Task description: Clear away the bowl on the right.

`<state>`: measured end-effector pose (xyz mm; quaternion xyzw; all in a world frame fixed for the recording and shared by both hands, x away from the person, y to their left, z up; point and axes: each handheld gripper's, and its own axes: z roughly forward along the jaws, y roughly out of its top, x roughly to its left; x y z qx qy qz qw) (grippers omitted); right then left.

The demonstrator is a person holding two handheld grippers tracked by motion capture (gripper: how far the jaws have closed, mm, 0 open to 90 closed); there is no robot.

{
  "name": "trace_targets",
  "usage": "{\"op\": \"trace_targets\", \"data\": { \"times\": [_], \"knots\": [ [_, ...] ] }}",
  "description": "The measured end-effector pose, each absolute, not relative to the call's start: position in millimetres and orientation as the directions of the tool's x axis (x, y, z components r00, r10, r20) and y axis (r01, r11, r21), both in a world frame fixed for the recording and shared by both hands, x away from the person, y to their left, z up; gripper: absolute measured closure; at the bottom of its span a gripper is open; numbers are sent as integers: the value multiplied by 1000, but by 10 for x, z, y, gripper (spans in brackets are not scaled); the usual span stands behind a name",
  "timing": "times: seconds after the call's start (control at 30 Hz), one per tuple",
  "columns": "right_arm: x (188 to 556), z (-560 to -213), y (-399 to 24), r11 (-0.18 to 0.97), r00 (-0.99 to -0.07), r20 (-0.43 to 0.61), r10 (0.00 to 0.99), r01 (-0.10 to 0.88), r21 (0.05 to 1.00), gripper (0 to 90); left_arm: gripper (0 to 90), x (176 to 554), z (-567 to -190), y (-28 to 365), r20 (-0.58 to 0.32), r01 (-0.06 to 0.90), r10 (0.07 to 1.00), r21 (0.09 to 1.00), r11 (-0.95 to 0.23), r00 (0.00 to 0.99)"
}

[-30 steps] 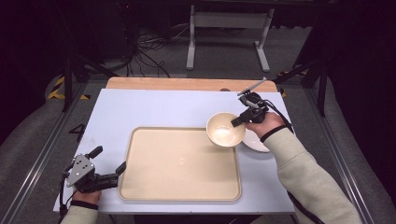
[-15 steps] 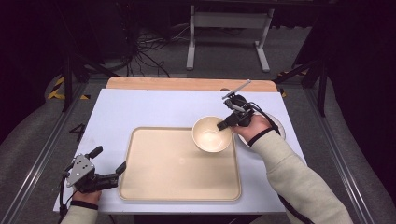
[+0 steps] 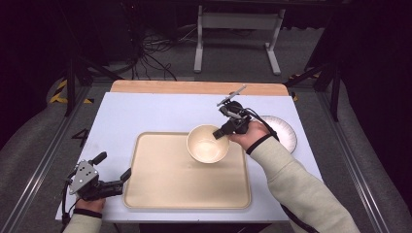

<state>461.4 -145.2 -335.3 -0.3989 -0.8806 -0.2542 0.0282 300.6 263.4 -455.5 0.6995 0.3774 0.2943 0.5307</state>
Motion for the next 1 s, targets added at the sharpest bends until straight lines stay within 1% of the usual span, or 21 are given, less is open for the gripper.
{"op": "trace_targets", "data": {
  "times": [0.3, 0.63, 1.0],
  "knots": [
    [4593, -3393, -1224, 581, -708, 258, 657, 694, 425, 838, 2, 3004, -4554, 2636, 12, 215, 840, 964, -153, 543],
    [4576, -3439, -1078, 575, -706, 281, 650, 699, 425, 837, 2, 3004, -4555, 2636, 12, 213, 840, 965, -151, 543],
    [4603, -3660, -967, 583, -702, 295, 648, 707, 400, 837, 2, 3003, -4555, 2635, 13, 211, 838, 966, -152, 545]
  ]
}}
